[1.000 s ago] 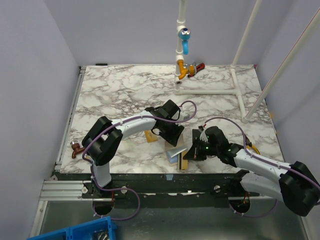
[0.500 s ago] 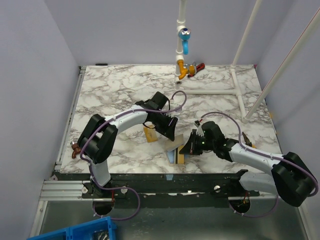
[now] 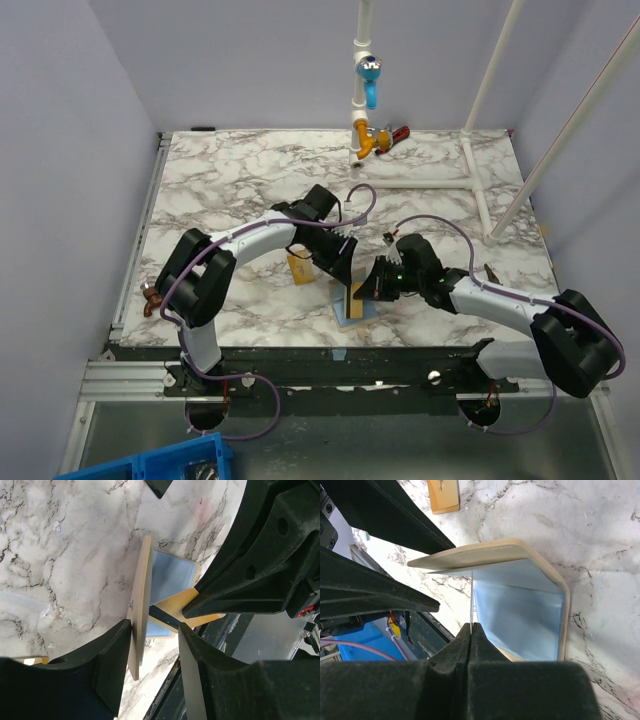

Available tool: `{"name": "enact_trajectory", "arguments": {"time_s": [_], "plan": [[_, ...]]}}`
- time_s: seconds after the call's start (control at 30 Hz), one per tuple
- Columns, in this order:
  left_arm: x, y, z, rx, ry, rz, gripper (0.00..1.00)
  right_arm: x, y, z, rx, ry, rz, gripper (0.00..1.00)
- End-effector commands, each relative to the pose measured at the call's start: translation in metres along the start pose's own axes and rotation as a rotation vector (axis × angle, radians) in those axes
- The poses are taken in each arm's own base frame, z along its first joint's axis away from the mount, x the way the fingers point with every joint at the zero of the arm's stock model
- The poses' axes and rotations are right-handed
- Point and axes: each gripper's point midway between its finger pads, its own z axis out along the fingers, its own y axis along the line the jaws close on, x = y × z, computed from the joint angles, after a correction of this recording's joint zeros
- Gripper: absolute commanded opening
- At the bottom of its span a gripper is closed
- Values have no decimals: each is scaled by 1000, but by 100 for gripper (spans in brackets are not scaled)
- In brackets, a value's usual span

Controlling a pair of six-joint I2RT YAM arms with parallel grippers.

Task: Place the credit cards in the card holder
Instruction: Open the card holder at the center of the board.

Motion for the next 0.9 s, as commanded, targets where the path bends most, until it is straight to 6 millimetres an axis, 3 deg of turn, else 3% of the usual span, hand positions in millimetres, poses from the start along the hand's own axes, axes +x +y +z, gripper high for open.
{"name": "enact_trajectory", "arguments": {"time_s": [0.0,0.3,0.67,0.87], "plan": [[-5,-8,-6,11,-15,53,44,-12,3,3,3,-38,-30,1],[-5,27,-4,-223,6,62,31,-1,-10,0,27,-32,-7,1],[-2,26,9,-289,50,104,22,7,-16,-8,35,-42,19,1],[0,32,10,-320,54,83,6,29,-15,-17,-3,25,28,1]]}}
